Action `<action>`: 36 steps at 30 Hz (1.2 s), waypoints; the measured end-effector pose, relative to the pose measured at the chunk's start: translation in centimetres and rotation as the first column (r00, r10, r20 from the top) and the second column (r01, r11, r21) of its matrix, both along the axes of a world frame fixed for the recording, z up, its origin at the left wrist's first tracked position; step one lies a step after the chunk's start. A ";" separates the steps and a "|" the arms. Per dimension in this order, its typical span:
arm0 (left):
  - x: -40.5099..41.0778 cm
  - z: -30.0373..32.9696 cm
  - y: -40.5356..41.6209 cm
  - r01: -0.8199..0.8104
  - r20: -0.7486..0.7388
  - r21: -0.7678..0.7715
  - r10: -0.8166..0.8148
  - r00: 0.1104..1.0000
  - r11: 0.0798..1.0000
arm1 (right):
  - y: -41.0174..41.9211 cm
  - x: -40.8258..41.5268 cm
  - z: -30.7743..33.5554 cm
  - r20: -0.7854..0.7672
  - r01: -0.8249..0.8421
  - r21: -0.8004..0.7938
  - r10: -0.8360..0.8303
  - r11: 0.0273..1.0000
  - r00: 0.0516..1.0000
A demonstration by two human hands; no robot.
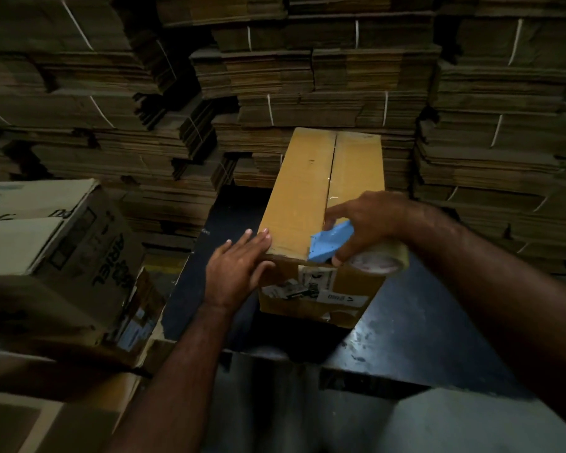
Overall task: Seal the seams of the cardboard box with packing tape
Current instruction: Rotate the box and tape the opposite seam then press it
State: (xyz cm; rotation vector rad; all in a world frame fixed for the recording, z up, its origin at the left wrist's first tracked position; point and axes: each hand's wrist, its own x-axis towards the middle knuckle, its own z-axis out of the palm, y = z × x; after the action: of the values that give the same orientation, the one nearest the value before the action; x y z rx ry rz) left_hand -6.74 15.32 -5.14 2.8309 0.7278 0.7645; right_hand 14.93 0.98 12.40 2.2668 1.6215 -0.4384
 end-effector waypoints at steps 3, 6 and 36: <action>0.1 0.1 -0.2 -0.007 -0.010 0.012 0.007 1.000 1.000 | -0.4 -0.7 -0.3 0.097 -0.049 0.003 0.048 0.999 0.994; 0.0 0.4 -0.5 -0.011 -0.003 0.035 0.011 1.000 0.999 | -0.1 -1.3 -0.6 0.158 -0.098 -0.016 0.099 0.995 0.982; 2.9 2.3 -2.9 0.005 -0.189 0.055 0.005 0.982 0.998 | -3.0 1.5 -1.1 0.144 -0.123 0.019 0.119 0.992 0.982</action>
State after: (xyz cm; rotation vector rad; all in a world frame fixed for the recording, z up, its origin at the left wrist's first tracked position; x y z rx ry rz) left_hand -3.82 12.38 -2.80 2.9836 0.7427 0.5276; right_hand 16.47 -2.04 11.29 2.1510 1.6897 -0.2191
